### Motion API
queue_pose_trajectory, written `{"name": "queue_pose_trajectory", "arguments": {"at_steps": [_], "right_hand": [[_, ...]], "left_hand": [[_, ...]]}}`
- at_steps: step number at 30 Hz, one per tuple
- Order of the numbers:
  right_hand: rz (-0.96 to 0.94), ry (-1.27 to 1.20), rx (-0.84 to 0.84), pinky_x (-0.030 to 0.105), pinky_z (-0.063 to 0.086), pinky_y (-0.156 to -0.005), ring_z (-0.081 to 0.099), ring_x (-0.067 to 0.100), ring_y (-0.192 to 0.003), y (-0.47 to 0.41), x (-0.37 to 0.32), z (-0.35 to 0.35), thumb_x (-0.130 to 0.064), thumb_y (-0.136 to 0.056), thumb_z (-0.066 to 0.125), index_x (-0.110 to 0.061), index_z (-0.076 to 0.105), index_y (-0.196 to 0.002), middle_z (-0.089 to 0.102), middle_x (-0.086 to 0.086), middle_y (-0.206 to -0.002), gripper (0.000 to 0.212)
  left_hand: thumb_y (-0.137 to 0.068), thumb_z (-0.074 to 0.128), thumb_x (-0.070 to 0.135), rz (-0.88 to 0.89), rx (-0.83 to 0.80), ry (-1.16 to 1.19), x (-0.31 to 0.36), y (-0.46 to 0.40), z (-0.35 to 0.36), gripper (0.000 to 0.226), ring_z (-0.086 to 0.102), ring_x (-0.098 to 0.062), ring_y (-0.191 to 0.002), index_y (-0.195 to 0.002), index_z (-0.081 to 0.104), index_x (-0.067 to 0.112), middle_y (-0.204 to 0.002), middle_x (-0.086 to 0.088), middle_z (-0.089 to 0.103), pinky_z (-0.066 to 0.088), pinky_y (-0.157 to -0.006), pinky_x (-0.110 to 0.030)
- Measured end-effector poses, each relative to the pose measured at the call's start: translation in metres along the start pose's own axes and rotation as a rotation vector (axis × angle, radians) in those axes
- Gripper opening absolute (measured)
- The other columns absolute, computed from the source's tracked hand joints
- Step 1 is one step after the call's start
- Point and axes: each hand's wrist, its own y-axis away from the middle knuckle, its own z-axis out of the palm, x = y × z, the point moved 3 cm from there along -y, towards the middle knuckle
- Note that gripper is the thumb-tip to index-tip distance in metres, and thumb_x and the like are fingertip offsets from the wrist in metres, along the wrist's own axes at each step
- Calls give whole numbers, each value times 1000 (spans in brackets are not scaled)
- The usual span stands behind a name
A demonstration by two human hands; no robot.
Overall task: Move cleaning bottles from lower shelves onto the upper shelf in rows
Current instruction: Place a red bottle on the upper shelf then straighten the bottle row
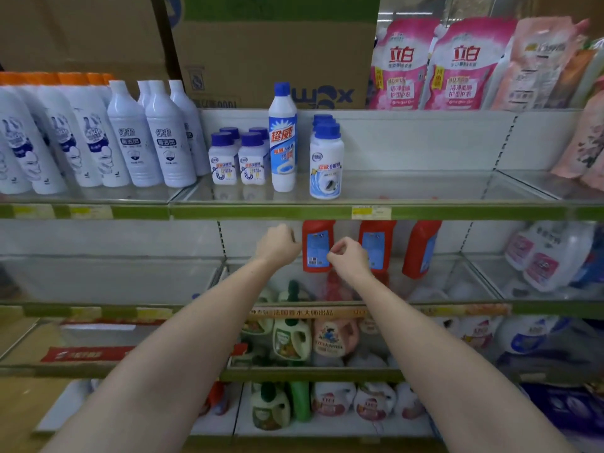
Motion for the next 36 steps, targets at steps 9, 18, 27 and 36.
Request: {"name": "queue_pose_trajectory", "arguments": {"at_steps": [9,18,27,36], "right_hand": [[64,157,-113,25,44,-71,62,16,-89,19,52,29,-13,-89,68,-16,63,-99,66,-2,-96,12],[164,88,-117,26,50,-78,60,10,-91,-17,107,43,-13,-92,68,-27,55,-94,59,-3,-107,20],[75,55,-195,38,58,-81,65,5,-86,-95,154,76,-29,-87,73,-37,54,-92,67,-13,-91,21],[96,-141,-210,35,54,-91,62,7,-102,-163,183,102,-20,-87,75,-26,55,-123,62,-16,-107,42]], "left_hand": [[-91,58,21,-78,-96,-72,-53,22,65,5,65,-22,-78,-89,60,16,-87,-4,65,60,-76,-41],[-97,57,22,-56,-117,-49,-51,-12,110,4,62,-13,-75,-95,58,20,-88,1,64,51,-64,-30],[-97,60,20,-65,-151,1,-61,-82,166,19,64,-19,-91,-115,59,16,-110,-1,63,57,-80,-34],[-95,63,6,-337,-31,384,-74,-142,213,36,59,-2,-73,-130,55,10,-123,-2,63,46,-52,-10]]}}
